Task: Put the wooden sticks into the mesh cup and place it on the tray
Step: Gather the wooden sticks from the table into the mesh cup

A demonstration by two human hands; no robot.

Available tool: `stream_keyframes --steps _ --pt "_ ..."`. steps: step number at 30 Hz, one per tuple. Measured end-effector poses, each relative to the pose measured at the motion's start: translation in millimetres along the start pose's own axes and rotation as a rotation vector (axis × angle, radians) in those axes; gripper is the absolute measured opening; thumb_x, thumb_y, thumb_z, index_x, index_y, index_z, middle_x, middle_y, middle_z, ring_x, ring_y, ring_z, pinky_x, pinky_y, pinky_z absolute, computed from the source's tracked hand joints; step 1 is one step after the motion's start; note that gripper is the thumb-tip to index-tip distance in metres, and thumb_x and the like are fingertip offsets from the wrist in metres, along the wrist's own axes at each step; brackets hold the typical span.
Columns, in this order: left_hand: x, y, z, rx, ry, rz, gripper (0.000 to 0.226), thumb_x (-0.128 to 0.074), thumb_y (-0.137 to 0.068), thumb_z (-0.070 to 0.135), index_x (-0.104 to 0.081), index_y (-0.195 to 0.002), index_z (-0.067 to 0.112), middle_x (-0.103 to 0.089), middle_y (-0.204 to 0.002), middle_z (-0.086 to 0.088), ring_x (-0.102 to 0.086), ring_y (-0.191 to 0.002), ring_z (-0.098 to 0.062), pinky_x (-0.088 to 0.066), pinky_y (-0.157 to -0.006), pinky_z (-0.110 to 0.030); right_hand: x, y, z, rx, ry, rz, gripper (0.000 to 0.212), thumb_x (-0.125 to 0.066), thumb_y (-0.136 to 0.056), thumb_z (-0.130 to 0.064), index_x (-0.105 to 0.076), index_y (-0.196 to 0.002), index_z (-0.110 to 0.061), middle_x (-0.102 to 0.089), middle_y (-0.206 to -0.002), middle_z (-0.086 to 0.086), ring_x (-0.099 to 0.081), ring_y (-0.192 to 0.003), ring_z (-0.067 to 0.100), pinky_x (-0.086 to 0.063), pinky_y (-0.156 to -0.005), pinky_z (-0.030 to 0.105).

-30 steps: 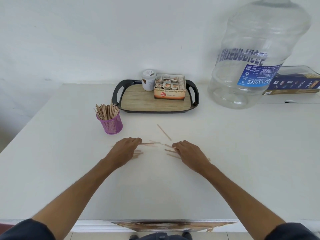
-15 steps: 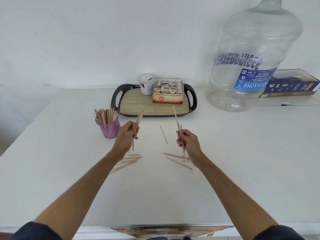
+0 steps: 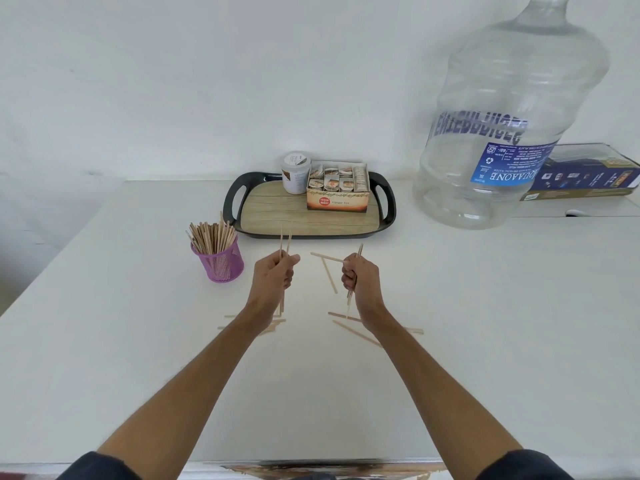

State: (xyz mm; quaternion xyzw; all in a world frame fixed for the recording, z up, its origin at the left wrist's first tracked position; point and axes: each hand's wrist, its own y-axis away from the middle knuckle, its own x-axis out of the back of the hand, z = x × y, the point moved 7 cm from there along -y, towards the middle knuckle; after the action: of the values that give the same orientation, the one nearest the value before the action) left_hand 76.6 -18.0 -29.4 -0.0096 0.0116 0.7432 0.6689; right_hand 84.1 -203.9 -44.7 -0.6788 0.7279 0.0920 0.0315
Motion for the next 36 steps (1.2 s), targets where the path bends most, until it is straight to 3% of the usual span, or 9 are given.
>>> stream_keyframes --steps 7,10,13,17,21,26,32,36 --pt "-6 5 -12 -0.008 -0.043 0.023 0.047 -0.069 -0.088 0.028 -0.038 -0.057 0.014 -0.033 -0.052 -0.001 -0.028 -0.049 -0.012 -0.031 -0.05 -0.023 -3 7 14 -0.126 -0.231 -0.004 0.024 -0.046 -0.071 -0.017 -0.03 -0.055 -0.025 -0.026 -0.057 -0.006 -0.022 -0.054 0.012 -0.019 -0.052 0.024" --pt "-7 3 -11 -0.015 -0.048 0.042 0.053 -0.067 -0.09 0.033 -0.038 -0.056 0.003 -0.034 -0.048 -0.001 -0.028 -0.047 -0.013 -0.031 -0.05 -0.024 -1 3 14 -0.107 -0.153 0.012 0.043 -0.056 -0.083 -0.009 -0.035 -0.049 -0.024 -0.027 -0.053 -0.008 -0.024 -0.053 0.012 -0.023 -0.052 0.023" --pt "-8 0 -6 -0.029 -0.055 0.053 0.054 -0.063 -0.092 0.036 -0.039 -0.049 0.013 -0.033 -0.045 0.003 -0.027 -0.046 -0.012 -0.033 -0.05 -0.018 2 0 11 -0.063 -0.002 0.053 0.054 -0.069 -0.089 -0.027 -0.032 -0.051 -0.02 -0.028 -0.051 -0.003 -0.027 -0.049 0.012 -0.031 -0.049 0.018" --pt "-9 1 -5 -0.065 -0.055 0.082 0.055 -0.061 -0.094 0.035 -0.039 -0.048 0.013 -0.033 -0.044 0.004 -0.027 -0.044 -0.011 -0.034 -0.048 -0.014 6 1 6 0.034 0.118 0.149 0.062 -0.055 -0.097 -0.042 -0.035 -0.053 -0.003 -0.027 -0.05 0.005 -0.027 -0.047 0.015 -0.029 -0.047 0.023" --pt "-11 9 -15 -0.071 -0.07 0.104 0.056 -0.061 -0.095 0.029 -0.034 -0.049 0.009 -0.028 -0.044 0.0 -0.023 -0.045 -0.013 -0.036 -0.051 -0.014 9 6 9 0.113 0.167 0.222 0.061 -0.051 -0.101 -0.036 -0.032 -0.055 0.0 -0.025 -0.05 0.005 -0.024 -0.048 0.017 -0.024 -0.047 0.024" --pt "-12 18 -36 -0.045 -0.122 0.105 0.059 -0.07 -0.087 0.018 -0.025 -0.054 -0.003 -0.023 -0.052 -0.012 -0.016 -0.054 -0.033 -0.025 -0.049 -0.026 6 21 22 0.214 0.15 0.271 0.059 -0.053 -0.098 -0.022 -0.024 -0.054 0.003 -0.022 -0.052 0.009 -0.021 -0.051 0.021 -0.021 -0.05 0.032" --pt "-9 20 -47 -0.011 -0.146 0.123 0.063 -0.066 -0.091 0.022 -0.023 -0.054 -0.004 -0.018 -0.052 -0.027 -0.016 -0.057 -0.042 -0.02 -0.049 -0.029 0 23 23 0.268 0.135 0.295 0.065 -0.048 -0.098 -0.035 -0.023 -0.053 0.003 -0.019 -0.048 0.006 -0.018 -0.044 0.012 -0.019 -0.044 0.019" --pt "-10 19 -46 -0.04 -0.153 0.102 0.061 -0.066 -0.091 0.018 -0.022 -0.053 -0.003 -0.017 -0.051 -0.025 -0.014 -0.056 -0.038 -0.026 -0.049 -0.022 -1 23 19 0.294 0.166 0.24 0.055 -0.058 -0.093 -0.024 -0.022 -0.052 -0.013 -0.018 -0.048 -0.004 -0.018 -0.049 0.014 -0.023 -0.051 0.026"
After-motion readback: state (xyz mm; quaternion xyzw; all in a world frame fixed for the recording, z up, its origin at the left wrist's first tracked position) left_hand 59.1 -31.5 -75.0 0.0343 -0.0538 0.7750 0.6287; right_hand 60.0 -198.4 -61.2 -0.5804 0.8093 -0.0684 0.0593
